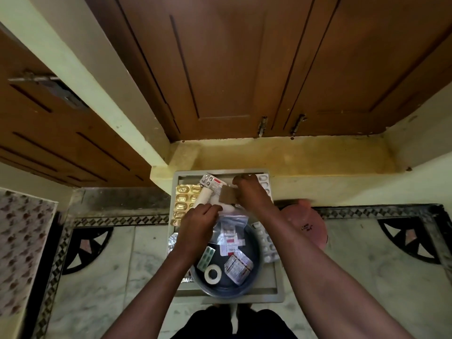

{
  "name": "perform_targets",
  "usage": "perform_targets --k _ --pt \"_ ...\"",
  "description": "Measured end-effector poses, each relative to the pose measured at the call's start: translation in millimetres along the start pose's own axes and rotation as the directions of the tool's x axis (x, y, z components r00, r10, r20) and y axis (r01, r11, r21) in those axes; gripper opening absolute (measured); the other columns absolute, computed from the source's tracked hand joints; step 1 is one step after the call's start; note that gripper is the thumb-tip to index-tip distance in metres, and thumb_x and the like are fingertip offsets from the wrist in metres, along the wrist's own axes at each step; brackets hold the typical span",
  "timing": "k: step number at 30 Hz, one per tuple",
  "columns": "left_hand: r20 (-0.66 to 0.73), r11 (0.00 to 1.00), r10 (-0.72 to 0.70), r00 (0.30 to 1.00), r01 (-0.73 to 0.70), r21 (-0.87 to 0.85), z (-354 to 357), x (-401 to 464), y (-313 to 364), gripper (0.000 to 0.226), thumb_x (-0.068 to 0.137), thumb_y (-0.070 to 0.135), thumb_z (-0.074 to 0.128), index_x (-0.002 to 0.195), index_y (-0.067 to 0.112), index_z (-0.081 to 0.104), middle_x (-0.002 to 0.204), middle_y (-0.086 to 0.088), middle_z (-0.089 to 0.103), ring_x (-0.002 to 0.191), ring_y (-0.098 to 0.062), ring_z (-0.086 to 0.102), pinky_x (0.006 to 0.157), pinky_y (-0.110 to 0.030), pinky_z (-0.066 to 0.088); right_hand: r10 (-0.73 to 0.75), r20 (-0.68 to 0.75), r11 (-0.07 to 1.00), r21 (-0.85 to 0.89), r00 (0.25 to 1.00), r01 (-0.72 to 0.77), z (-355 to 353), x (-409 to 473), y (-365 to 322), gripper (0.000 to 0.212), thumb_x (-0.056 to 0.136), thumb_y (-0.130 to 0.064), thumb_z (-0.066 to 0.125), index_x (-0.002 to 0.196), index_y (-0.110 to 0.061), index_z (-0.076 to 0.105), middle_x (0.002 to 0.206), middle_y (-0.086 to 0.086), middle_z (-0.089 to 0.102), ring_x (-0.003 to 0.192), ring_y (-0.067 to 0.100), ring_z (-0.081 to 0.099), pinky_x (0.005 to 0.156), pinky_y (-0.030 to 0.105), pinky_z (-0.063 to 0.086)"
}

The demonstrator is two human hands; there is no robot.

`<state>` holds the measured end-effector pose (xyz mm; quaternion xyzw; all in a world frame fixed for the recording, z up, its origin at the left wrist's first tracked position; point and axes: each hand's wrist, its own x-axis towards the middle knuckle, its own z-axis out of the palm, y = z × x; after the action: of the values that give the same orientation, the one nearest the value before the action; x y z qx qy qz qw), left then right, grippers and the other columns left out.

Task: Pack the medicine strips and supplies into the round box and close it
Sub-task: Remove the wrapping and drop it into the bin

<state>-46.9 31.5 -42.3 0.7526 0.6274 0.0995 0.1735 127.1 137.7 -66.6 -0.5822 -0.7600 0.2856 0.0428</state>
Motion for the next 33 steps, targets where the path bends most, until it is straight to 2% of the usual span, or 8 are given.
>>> perform_targets --k 3,5,11,13,18,23,28,33 --pt "-0.029 0.996 -0.011 1.000 0.008 -0.089 -3 -3 -5 0.034 0.083 0.001 0.072 0.115 0.014 0.073 0.105 -0.003 0.071 0.084 -0.026 0.069 0.065 -0.040 0.058 -0.026 0.025 0.999 -0.041 0.999 0.027 2 3 1 0.029 0.074 0.002 0.066 0.102 -0.007 0.068 0.112 0.020 0.064 0.104 0.039 0.062 0.074 0.040 0.055" --pt "-0.041 0.991 -0.018 0.999 0.012 -0.132 -8 -5 -7 0.035 0.083 0.000 0.071 0.116 0.012 0.073 0.108 -0.003 0.069 0.085 -0.025 0.069 0.065 -0.039 0.058 -0.040 0.019 0.998 -0.050 0.999 0.041 1 7 1 0.027 0.074 0.002 0.067 0.099 -0.007 0.070 0.109 0.019 0.068 0.101 0.038 0.066 0.074 0.041 0.057" --pt "-0.089 0.974 -0.058 0.994 0.036 -0.226 -10 -9 -13 0.034 0.083 -0.004 0.071 0.113 0.010 0.073 0.113 -0.003 0.067 0.092 -0.025 0.068 0.069 -0.041 0.058 -0.015 -0.011 0.996 -0.085 1.000 0.014 -1 7 1 0.039 0.077 -0.001 0.067 0.114 -0.007 0.071 0.121 0.017 0.069 0.120 0.039 0.057 0.082 0.040 0.054" --pt "-0.094 0.968 -0.043 0.995 0.018 -0.250 -12 -10 -14 0.034 0.083 -0.005 0.071 0.113 0.010 0.072 0.114 -0.003 0.066 0.094 -0.024 0.068 0.071 -0.040 0.058 -0.004 -0.042 1.000 -0.028 0.999 0.003 0 5 4 0.037 0.074 0.000 0.069 0.110 -0.008 0.073 0.116 0.017 0.070 0.116 0.037 0.059 0.080 0.038 0.053" --pt "-0.137 0.948 -0.034 0.990 -0.012 -0.319 -22 -7 -18 0.028 0.088 -0.005 0.069 0.112 0.008 0.074 0.110 -0.004 0.068 0.096 -0.020 0.066 0.077 -0.034 0.057 0.063 -0.028 0.965 0.258 0.998 -0.054 -8 -6 10 0.035 0.070 0.011 0.075 0.101 -0.007 0.078 0.096 0.013 0.074 0.085 0.023 0.067 0.076 0.029 0.052" --pt "-0.205 0.916 -0.063 0.977 -0.025 -0.401 -38 -12 -21 0.025 0.090 -0.005 0.066 0.107 0.012 0.075 0.103 0.002 0.074 0.091 -0.011 0.068 0.079 -0.024 0.055 0.150 -0.179 0.919 0.388 0.972 -0.070 -20 -36 8 0.021 0.076 0.008 0.075 0.092 -0.005 0.079 0.090 0.013 0.075 0.076 0.017 0.062 0.074 0.026 0.046" --pt "-0.190 0.847 -0.129 0.973 0.008 -0.531 -43 -13 -1 0.025 0.092 -0.002 0.067 0.104 0.018 0.077 0.097 0.010 0.077 0.090 0.005 0.069 0.076 -0.015 0.055 0.371 -0.362 0.784 0.616 0.855 -0.079 -33 -87 3 0.016 0.079 0.003 0.079 0.091 -0.007 0.076 0.092 0.009 0.075 0.082 0.021 0.069 0.077 0.028 0.055" --pt "-0.180 0.781 -0.160 0.971 0.013 -0.624 -35 -7 38 0.021 0.092 0.001 0.071 0.108 0.013 0.075 0.093 0.011 0.076 0.086 0.012 0.069 0.071 -0.004 0.051 0.596 -0.419 0.615 0.787 0.685 -0.055 -40 -137 20 0.013 0.089 -0.005 0.075 0.089 -0.016 0.069 0.086 -0.002 0.073 0.085 0.015 0.070 0.078 0.026 0.055"
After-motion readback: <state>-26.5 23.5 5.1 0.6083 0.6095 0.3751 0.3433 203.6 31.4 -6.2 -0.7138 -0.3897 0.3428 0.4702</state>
